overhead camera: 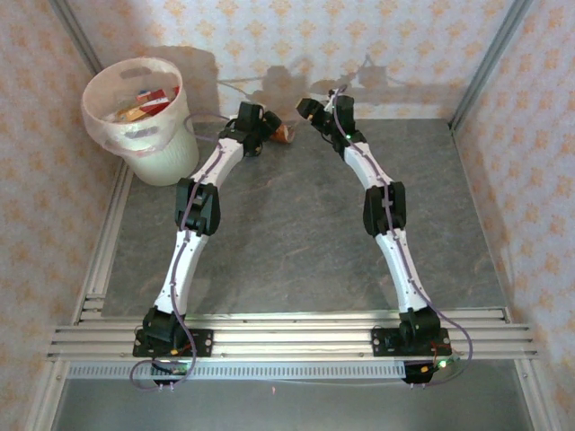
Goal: Put the plastic bottles in the bin
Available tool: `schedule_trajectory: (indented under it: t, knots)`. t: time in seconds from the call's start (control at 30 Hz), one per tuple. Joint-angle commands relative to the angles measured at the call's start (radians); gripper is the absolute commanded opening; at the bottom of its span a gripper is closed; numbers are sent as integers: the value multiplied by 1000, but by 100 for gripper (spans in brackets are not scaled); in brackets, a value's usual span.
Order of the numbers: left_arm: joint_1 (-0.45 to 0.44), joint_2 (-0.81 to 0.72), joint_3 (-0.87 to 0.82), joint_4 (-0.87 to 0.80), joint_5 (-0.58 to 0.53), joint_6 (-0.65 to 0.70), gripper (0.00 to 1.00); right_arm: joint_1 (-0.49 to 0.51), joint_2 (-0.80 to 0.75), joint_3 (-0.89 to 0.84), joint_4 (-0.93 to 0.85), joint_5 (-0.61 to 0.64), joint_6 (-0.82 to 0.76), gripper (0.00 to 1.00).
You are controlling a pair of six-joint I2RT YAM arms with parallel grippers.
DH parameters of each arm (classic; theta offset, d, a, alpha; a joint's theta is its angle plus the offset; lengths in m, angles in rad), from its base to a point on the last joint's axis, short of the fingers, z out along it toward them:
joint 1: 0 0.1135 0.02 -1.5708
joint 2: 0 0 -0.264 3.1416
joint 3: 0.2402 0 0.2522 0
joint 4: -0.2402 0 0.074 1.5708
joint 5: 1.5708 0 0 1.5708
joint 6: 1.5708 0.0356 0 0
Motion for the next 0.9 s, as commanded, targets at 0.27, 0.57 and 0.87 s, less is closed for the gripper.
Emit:
schedule_trajectory:
  t: [0.27,0.57,0.87]
  knots:
    - [-7,6,59,0,-22,-31,100,25,96,65,-65,69,120,24]
    - [-6,22,77,-38,-8,5,100,68,119,94,-79,-73,35,0]
    - [-7,26,96,-115,-44,8,100,97,46,42,-166,-259,-138,0]
